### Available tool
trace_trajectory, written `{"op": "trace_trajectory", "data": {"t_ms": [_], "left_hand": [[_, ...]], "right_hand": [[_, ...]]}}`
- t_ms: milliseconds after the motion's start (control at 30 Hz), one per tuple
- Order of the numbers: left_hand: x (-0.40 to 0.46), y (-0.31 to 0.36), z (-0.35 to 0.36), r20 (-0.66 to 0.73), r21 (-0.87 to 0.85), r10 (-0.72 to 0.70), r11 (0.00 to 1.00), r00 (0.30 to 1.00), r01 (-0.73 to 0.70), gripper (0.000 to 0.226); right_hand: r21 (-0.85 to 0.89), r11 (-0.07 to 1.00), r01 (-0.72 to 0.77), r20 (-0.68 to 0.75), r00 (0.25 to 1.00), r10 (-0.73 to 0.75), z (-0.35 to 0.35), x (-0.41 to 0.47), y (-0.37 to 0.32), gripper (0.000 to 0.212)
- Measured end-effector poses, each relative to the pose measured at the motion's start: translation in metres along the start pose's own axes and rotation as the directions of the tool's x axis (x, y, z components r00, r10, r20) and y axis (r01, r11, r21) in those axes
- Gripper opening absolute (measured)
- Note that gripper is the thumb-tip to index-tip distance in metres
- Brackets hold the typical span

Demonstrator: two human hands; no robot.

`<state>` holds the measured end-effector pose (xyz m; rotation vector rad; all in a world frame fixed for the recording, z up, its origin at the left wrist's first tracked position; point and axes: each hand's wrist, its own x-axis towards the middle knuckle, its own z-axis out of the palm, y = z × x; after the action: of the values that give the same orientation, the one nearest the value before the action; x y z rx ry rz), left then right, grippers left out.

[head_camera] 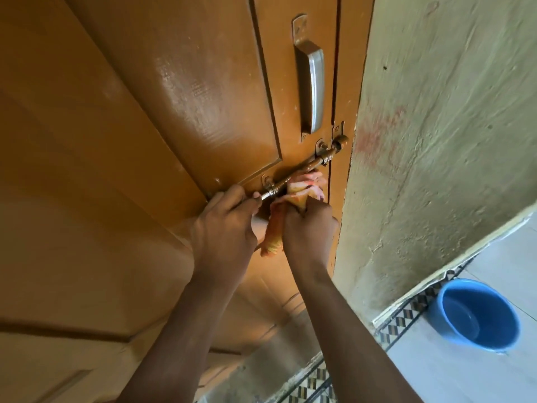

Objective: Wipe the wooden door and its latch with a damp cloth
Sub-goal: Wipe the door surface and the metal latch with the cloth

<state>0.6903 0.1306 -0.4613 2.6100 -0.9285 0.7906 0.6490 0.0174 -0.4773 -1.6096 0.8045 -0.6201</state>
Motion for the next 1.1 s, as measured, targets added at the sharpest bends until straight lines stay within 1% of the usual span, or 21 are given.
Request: {"op": "trace_trajectory", "data": {"t_ms": [33,100,133,200,300,333,367,400,433,500,533,567,667,733,767,800,900,933,1000,1067,1100], "left_hand": [[-0.001,0.0,0.0,0.002,0.003,0.004,1.0,1.0,-0.004,0.016],[-0.001,0.001,0.0,0.005,0.01,0.009,1.0,1.0,-0.009,0.017],[-0.001,0.002,-0.001,0.006,0.009,0.011,1.0,1.0,-0.011,0.019],[0.0,0.001,0.0,0.004,0.01,0.013,1.0,1.0,-0.013,0.022],[0.0,-0.001,0.0,-0.015,0.003,0.021,1.0,1.0,-0.021,0.016],[0.0,0.0,0.0,-0.025,-0.004,0.021,1.0,0.999,-0.021,0.016],[0.001,-0.001,0.001,-0.024,-0.008,0.018,1.0,1.0,-0.018,0.016],[0.001,-0.001,0.002,-0.023,-0.008,0.015,1.0,1.0,-0.015,0.016],[0.0,-0.001,0.003,-0.025,-0.008,0.016,1.0,1.0,-0.016,0.016],[-0.001,-0.001,0.002,-0.031,-0.016,0.016,1.0,0.999,-0.017,0.015],[-0.001,-0.001,0.002,-0.036,-0.024,0.014,1.0,0.999,-0.014,0.016],[-0.001,-0.002,0.002,-0.045,-0.03,0.014,0.999,0.999,-0.015,0.017],[-0.002,-0.004,0.008,-0.066,-0.052,0.017,0.998,0.998,-0.02,0.017],[-0.002,-0.006,0.01,-0.066,-0.081,0.014,0.997,0.998,-0.019,0.026],[-0.003,-0.006,0.01,-0.07,-0.092,0.017,0.995,0.997,-0.024,0.029],[-0.003,-0.006,0.009,-0.071,-0.095,0.021,0.995,0.997,-0.028,0.03],[-0.002,-0.007,0.008,-0.062,-0.079,0.027,0.996,0.998,-0.032,0.019],[-0.004,-0.007,0.009,-0.064,-0.073,0.023,0.997,0.998,-0.028,0.018],[-0.006,-0.005,0.008,-0.071,-0.072,0.012,0.997,0.997,-0.017,0.024],[-0.004,-0.005,0.008,-0.079,-0.079,0.012,0.997,0.997,-0.018,0.026],[-0.003,-0.005,0.008,-0.082,-0.077,0.017,0.997,0.996,-0.024,0.023]], "right_hand": [[0.005,0.997,-0.082,0.015,0.997,0.082,-0.001,0.005,0.001,0.018],[0.018,0.959,-0.283,0.015,0.959,0.283,-0.004,0.017,0.006,0.027],[0.028,0.941,-0.336,0.011,0.942,0.336,-0.006,0.021,0.007,0.032],[0.037,0.952,-0.304,0.001,0.953,0.304,-0.005,0.019,0.004,0.03],[0.051,0.994,-0.095,0.006,0.996,0.094,-0.004,0.001,-0.004,0.019],[0.037,0.998,-0.047,0.013,0.999,0.046,-0.003,-0.002,-0.004,0.016],[0.019,0.999,-0.045,0.021,0.999,0.044,-0.003,-0.002,-0.002,0.015],[0.003,0.994,-0.107,0.027,0.994,0.107,-0.001,0.002,0.004,0.015],[0.005,0.977,-0.215,0.035,0.976,0.214,0.001,0.009,0.011,0.016],[0.04,0.896,-0.443,0.033,0.897,0.442,0.003,0.023,0.02,0.025],[0.056,0.865,-0.499,0.023,0.866,0.499,0.003,0.028,0.021,0.029],[0.078,0.859,-0.506,0.008,0.862,0.507,0.004,0.031,0.021,0.028],[0.181,0.907,-0.381,-0.067,0.915,0.398,0.008,0.023,0.018,0.023],[0.176,0.94,-0.293,-0.086,0.946,0.311,0.013,0.011,0.021,0.021],[0.163,0.944,-0.288,-0.089,0.948,0.305,0.016,0.01,0.024,0.02],[0.161,0.934,-0.318,-0.104,0.936,0.337,0.019,0.012,0.026,0.022],[0.193,0.861,-0.47,-0.126,0.858,0.497,0.02,0.026,0.027,0.025],[0.194,0.852,-0.487,-0.123,0.849,0.513,0.018,0.027,0.025,0.025],[0.202,0.884,-0.421,-0.086,0.892,0.444,0.013,0.02,0.017,0.027],[0.214,0.941,-0.262,-0.097,0.953,0.288,0.01,0.007,0.008,0.024],[0.18,0.965,-0.19,-0.111,0.971,0.212,0.01,0.002,0.008,0.021]]}}
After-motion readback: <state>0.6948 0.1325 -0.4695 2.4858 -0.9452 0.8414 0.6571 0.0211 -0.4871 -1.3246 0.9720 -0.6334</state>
